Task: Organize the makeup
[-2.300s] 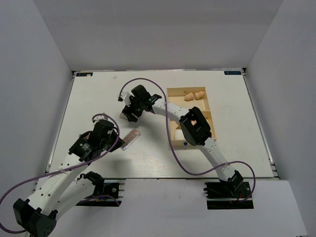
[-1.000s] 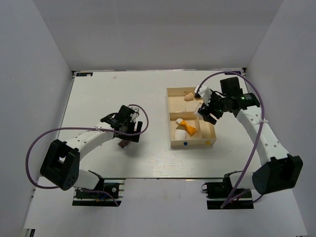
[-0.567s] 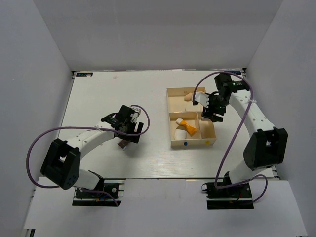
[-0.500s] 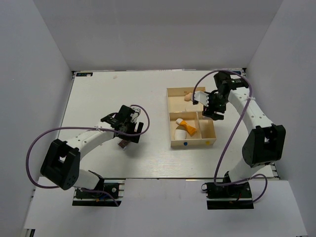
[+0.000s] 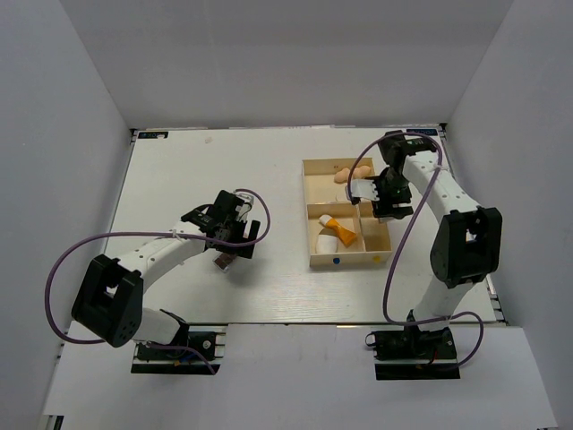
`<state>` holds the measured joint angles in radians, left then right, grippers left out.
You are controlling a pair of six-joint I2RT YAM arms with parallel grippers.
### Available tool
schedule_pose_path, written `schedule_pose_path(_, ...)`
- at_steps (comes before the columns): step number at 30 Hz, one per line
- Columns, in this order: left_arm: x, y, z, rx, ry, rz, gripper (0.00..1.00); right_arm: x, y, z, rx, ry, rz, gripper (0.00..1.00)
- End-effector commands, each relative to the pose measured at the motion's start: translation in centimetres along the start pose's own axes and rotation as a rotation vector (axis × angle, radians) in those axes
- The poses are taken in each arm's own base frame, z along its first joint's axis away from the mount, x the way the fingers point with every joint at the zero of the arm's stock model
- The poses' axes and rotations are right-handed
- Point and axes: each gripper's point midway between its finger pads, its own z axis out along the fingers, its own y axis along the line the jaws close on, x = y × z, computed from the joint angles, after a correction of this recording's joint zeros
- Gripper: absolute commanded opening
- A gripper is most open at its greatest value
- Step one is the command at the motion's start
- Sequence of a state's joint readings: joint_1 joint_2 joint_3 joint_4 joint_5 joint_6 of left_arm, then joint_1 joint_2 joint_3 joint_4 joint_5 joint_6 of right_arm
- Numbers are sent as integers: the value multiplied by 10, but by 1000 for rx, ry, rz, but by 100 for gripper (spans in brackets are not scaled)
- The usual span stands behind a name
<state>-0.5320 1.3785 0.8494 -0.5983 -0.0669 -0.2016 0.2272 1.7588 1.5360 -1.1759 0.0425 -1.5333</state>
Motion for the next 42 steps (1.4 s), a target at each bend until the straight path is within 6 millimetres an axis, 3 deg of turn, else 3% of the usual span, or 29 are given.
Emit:
schedule_pose_path(1, -19, -2, -11, 7, -66, -17, 98, 0, -5, -11, 3, 47, -89, 9)
schedule_pose_path(8, -21, 0, -8, -9, -63, -20, 98, -9, -8, -4, -25, 74, -122, 23)
schedule_pose_path(11, -22, 0, -7, -11, -63, -17, 98, -15, -6, 1, -47, 86, -127, 35)
schedule_pose_path(12, -22, 0, -7, -10, -64, -17, 98, -17, -6, 1, -51, 93, -135, 46)
schedule_pose_path(15, -21, 1, -7, -14, -62, -17, 98, -18, -6, 4, -60, 105, -131, 60)
schedule_pose_path(20, -20, 1, -6, -9, -63, -17, 98, -23, -6, 3, -64, 102, -130, 73)
schedule_pose_path(21, -20, 0, -6, -7, -64, -17, 98, -23, -6, 3, -62, 105, -130, 81)
schedule_pose_path(27, -22, -1, -4, -3, -64, -16, 98, -24, -3, 1, -63, 98, -122, 89)
schedule_pose_path(33, -24, 0, -3, -8, -62, -9, 98, -29, -9, -3, -31, 77, -94, 89)
schedule_pose_path(37, -21, 2, -3, -20, -55, -4, 98, -41, -26, -20, 16, -12, 3, 86)
schedule_pose_path(38, -20, 2, -1, -21, -52, -4, 98, -44, -36, -34, 55, -42, 35, 84)
schedule_pose_path(40, -20, 1, 0, -15, -53, -3, 98, -60, -41, -38, 57, -147, 129, 80)
schedule_pose_path(42, -21, -1, 2, -5, -48, 10, 98, -63, -41, -44, 62, -203, 184, 78)
